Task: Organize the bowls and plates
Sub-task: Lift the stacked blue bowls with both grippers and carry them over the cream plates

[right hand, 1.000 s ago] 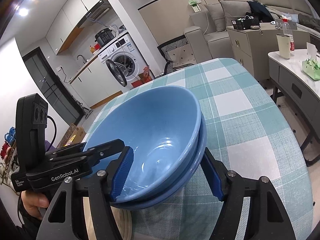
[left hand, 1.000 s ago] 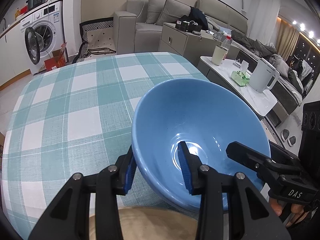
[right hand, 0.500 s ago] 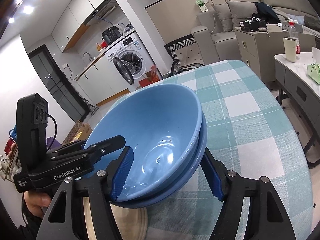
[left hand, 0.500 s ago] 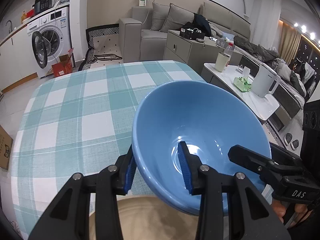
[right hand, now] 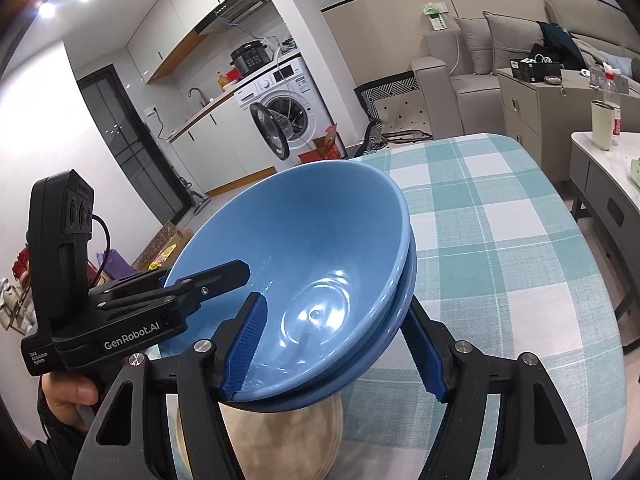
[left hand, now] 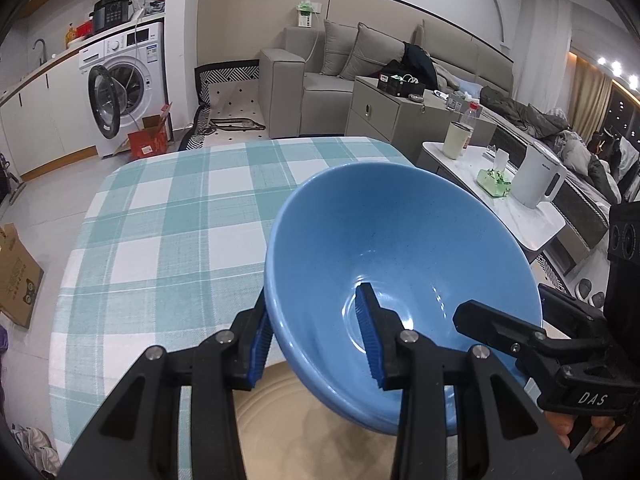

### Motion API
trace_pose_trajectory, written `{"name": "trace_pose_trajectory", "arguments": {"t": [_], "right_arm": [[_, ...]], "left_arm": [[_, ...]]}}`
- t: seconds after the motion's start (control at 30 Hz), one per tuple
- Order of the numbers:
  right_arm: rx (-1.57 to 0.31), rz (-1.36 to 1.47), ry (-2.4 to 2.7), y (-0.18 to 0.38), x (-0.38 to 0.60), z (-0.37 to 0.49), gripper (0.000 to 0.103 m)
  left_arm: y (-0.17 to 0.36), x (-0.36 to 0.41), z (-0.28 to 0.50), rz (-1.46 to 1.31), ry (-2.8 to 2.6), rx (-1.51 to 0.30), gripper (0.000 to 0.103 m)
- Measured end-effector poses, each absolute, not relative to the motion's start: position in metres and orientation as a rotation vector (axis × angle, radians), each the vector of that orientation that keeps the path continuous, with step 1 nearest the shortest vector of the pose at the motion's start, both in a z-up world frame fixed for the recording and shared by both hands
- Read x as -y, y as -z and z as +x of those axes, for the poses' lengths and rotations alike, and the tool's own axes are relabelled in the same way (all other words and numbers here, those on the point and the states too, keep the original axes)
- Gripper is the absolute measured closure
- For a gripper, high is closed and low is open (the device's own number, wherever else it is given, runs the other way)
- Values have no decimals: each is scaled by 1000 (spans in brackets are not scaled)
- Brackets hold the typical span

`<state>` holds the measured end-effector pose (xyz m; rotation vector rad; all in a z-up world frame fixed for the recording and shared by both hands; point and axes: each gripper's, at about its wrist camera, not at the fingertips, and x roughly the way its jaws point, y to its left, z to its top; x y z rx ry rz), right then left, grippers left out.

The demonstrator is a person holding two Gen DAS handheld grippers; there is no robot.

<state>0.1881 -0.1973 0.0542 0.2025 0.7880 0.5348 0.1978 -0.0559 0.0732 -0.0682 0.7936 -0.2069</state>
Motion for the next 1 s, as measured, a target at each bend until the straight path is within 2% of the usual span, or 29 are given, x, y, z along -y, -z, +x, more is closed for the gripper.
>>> {"name": "trace_pose_trajectory", "arguments": {"t": [1.0], "right_arm": [[-855,103,-705,-54,133,145,33]], "left_arm": [[-63,0,134,-106,78,-772,65]]}}
